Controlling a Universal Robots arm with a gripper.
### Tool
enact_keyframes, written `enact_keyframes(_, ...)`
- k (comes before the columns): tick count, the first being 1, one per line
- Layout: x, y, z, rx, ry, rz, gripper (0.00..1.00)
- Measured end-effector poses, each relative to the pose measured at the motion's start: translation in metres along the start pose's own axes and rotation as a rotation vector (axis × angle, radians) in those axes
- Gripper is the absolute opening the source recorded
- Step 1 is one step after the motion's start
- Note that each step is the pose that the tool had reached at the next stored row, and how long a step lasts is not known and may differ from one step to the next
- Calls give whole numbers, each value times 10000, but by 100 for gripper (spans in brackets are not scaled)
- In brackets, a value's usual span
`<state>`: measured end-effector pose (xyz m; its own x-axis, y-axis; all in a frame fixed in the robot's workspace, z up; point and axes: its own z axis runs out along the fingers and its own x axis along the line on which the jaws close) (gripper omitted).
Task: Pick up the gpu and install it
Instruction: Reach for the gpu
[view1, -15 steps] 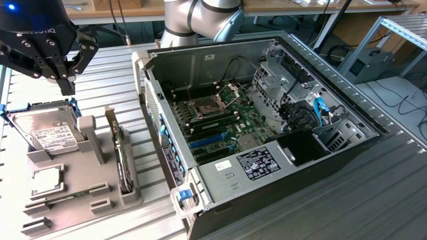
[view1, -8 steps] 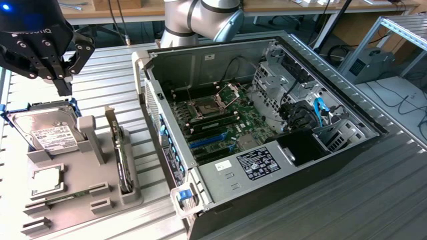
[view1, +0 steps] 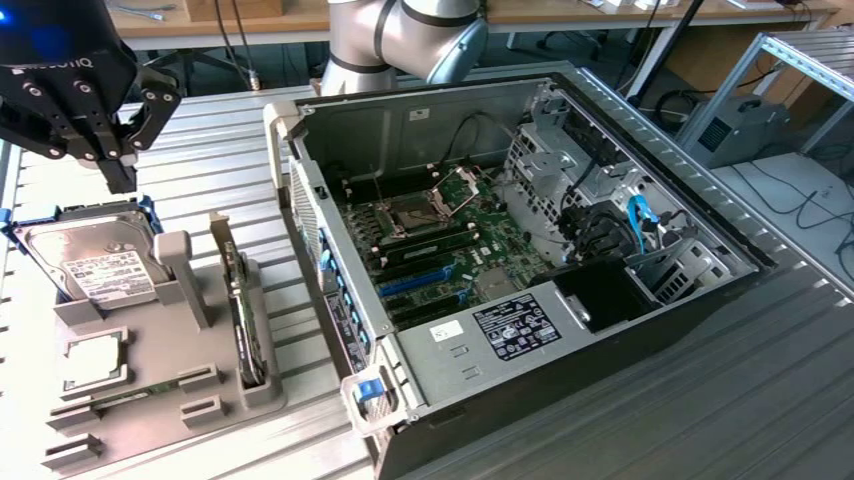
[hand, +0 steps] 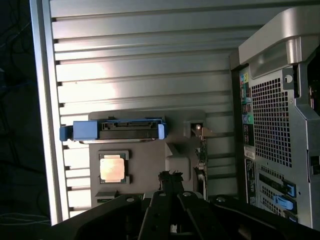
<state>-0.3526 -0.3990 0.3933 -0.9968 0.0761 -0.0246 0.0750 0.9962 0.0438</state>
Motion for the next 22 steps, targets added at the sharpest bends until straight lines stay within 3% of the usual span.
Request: enact_keyframes(22, -8, -119, 0, 53, -4, 0, 11)
